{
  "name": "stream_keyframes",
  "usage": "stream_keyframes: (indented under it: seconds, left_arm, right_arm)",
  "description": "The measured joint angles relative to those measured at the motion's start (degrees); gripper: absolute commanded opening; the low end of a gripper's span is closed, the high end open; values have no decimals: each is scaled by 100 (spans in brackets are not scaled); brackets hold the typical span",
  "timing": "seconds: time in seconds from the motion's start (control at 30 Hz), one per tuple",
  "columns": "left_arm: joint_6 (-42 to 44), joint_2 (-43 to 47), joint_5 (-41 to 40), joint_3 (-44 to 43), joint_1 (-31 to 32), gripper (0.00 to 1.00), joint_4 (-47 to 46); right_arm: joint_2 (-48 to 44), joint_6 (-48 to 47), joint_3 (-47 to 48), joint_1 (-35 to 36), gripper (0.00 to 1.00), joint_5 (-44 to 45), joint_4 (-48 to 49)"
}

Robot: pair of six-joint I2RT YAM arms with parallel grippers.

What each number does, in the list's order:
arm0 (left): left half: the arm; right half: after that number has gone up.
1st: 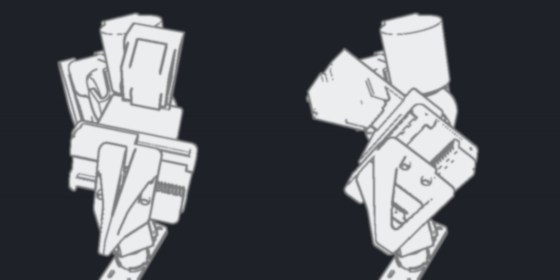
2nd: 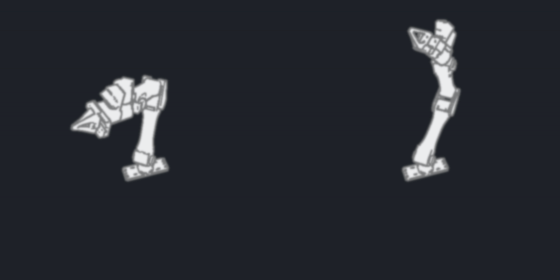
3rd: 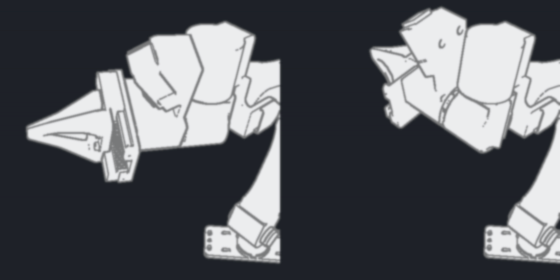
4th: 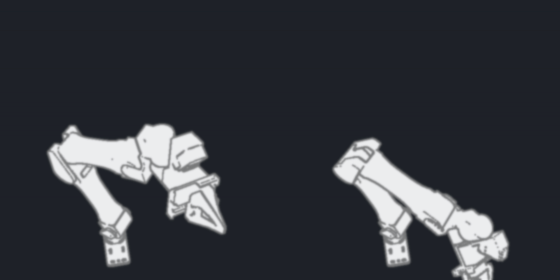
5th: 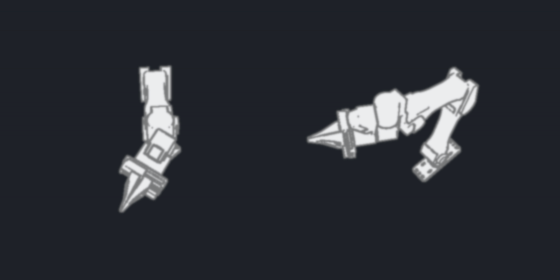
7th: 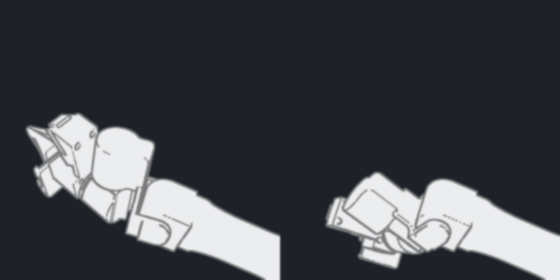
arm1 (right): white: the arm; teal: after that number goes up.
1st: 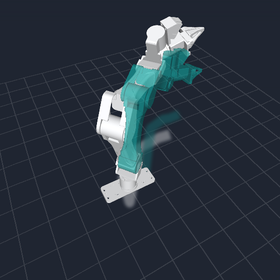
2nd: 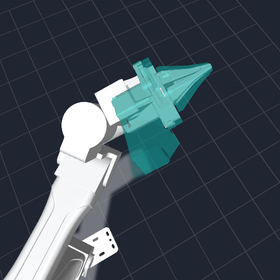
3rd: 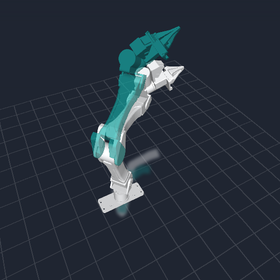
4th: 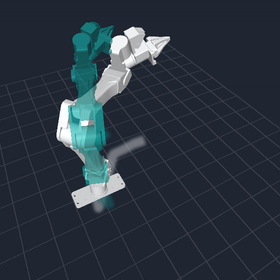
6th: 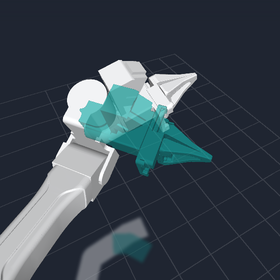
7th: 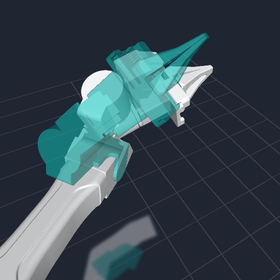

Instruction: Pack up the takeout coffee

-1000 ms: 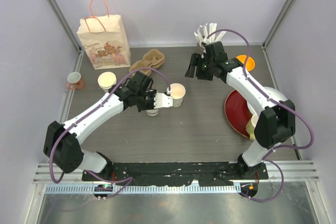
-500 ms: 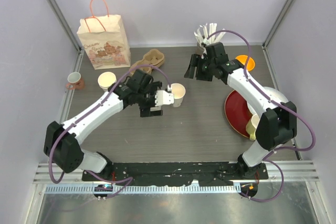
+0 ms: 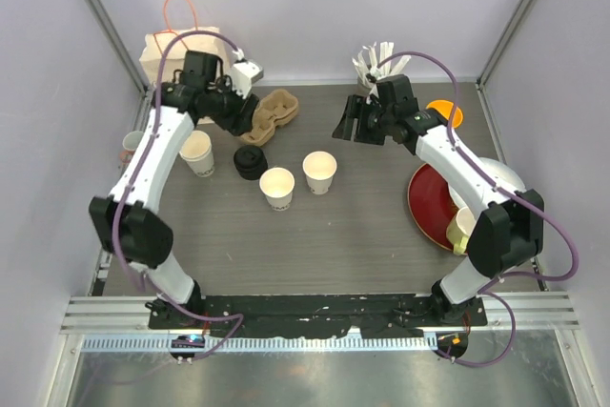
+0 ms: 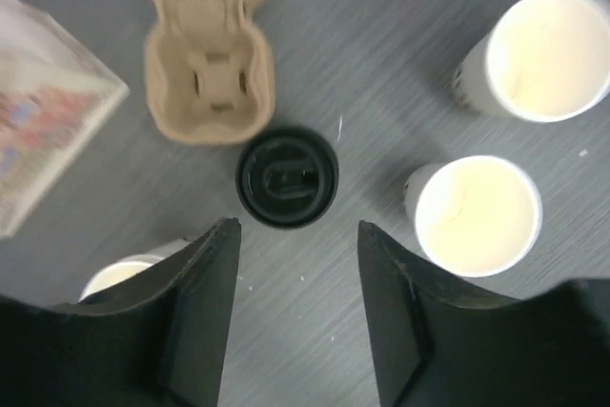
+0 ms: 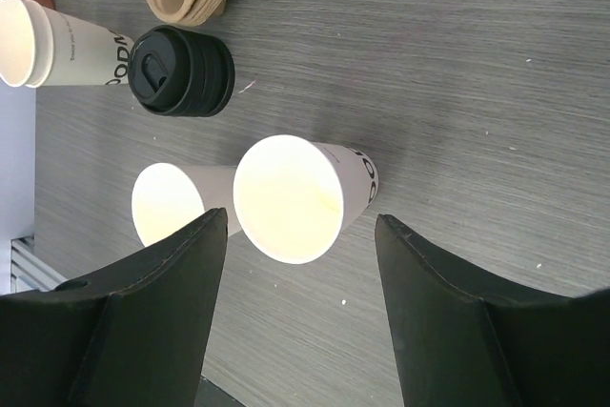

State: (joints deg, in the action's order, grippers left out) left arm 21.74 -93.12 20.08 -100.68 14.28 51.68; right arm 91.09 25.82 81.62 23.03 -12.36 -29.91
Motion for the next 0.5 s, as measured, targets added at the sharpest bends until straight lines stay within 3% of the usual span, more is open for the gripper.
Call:
stream_keyframes:
  seconds: [0.13,0.27,0.5]
  left_arm:
    - [-166,-820,-457,155,17,57,236]
    - [-175,-1088,-1043,538,219,60,168]
    - [-151,-1499,-1572,361,481,48,-107]
  right_arm:
    - [46,7,2,0,68,-52,-13]
    - [92,42,2,0,68,-61,-35]
    - [94,129,2,0,68,-61,-76]
